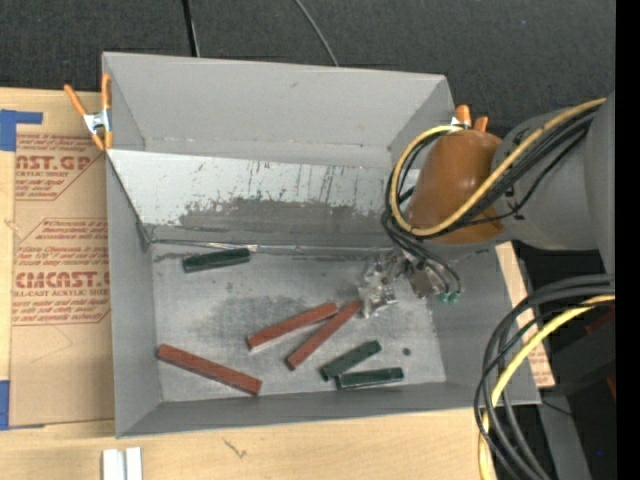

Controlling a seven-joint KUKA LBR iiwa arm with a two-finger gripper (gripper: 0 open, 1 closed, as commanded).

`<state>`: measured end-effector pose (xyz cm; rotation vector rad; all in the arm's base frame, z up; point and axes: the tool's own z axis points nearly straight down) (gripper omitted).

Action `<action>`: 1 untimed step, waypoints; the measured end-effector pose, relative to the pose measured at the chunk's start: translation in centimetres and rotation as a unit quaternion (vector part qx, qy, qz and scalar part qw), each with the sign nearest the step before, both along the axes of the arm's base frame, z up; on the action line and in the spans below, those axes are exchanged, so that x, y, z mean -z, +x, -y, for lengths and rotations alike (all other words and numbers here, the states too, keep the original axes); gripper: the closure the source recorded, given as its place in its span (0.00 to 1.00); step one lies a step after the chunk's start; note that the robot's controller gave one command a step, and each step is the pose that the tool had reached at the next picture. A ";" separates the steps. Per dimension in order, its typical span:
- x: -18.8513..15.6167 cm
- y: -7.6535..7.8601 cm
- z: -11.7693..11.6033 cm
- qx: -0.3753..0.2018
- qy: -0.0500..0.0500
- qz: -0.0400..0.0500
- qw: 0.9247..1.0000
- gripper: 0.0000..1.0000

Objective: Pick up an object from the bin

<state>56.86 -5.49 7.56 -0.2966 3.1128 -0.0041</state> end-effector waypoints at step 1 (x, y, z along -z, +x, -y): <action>0.3 -0.4 0.0 0.000 0.000 -0.007 1.000 0.00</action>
Offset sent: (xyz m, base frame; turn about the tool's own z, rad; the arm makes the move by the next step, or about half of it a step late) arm 0.0000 0.0000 0.0000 0.0000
